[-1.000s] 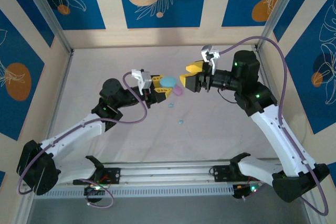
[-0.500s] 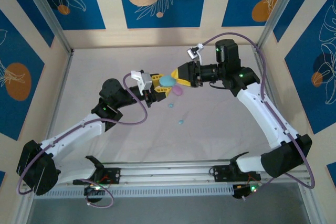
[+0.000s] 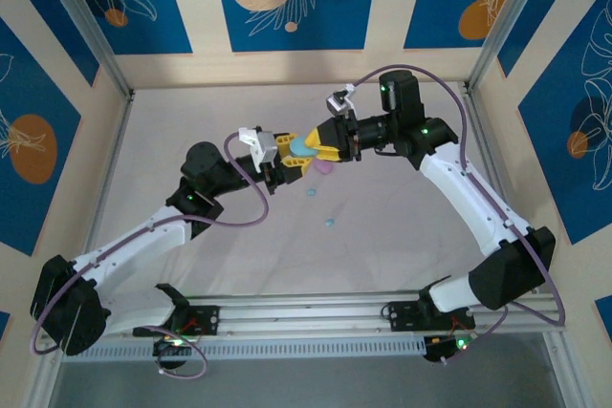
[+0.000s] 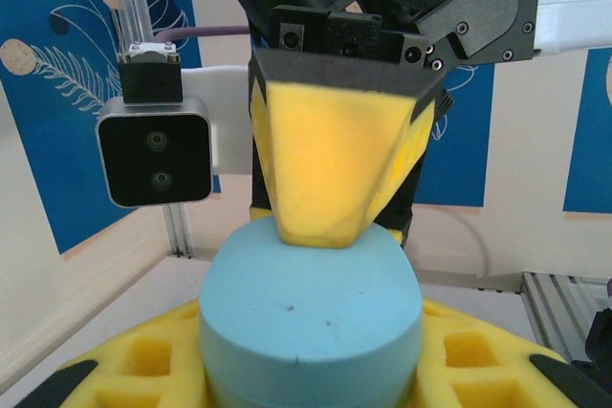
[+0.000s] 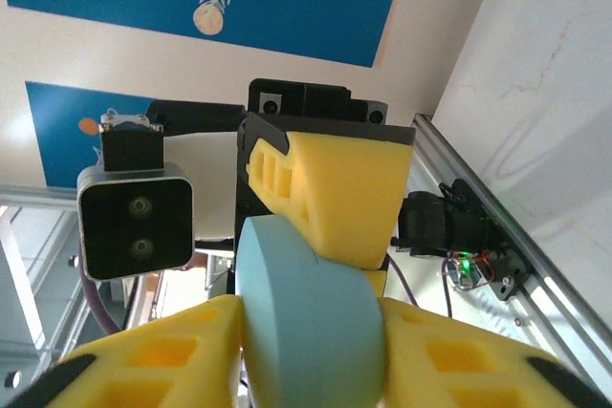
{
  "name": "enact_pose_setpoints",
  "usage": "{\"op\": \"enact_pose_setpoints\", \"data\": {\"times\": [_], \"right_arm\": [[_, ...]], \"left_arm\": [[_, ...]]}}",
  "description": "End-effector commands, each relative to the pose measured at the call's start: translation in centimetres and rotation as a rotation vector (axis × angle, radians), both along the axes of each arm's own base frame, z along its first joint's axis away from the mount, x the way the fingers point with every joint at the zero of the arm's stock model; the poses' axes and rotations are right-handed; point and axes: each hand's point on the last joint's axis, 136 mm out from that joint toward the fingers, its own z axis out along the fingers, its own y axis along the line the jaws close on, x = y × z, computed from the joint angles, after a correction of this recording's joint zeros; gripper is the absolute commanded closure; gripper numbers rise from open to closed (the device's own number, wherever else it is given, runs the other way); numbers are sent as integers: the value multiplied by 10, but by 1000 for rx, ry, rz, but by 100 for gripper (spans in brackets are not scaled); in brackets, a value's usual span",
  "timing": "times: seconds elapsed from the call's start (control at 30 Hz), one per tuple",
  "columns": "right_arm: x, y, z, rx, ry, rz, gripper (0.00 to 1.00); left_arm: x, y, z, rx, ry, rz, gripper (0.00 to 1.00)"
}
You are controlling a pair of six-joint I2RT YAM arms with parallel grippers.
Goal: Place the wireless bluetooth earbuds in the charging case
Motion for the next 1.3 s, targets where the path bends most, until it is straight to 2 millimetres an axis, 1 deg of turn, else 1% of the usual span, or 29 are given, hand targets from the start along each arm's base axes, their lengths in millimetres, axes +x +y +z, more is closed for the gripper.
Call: {"op": "enact_pose_setpoints", "data": {"times": [0.0, 0.1, 0.17, 0.33, 0.5, 0.73, 1.0, 1.27], "right_arm": [[-6, 3, 7, 21, 17, 41, 75], [-3, 3, 6, 29, 14, 31, 85], [-2, 2, 7, 38, 3, 22, 89], [-1, -1, 15, 93, -40, 7, 95], [-2, -5, 23, 126, -66, 6, 95], [-2, -5, 21, 123, -59, 9, 95], [-2, -5, 14, 104, -38, 3, 95], [-2, -5, 14, 102, -37, 6, 95]], "left_arm": [[-5, 0, 22, -35, -73, -1, 67], [-3, 2, 20, -38, -66, 16, 62], [-2, 3, 18, -45, -59, 22, 60], [-1, 4, 17, -69, -29, 21, 55], [-2, 3, 16, -74, -10, 9, 52], [0, 1, 14, -66, -4, 9, 46], [-1, 1, 23, -87, -21, 3, 46], [-1, 1, 22, -86, -17, 3, 47]]}}
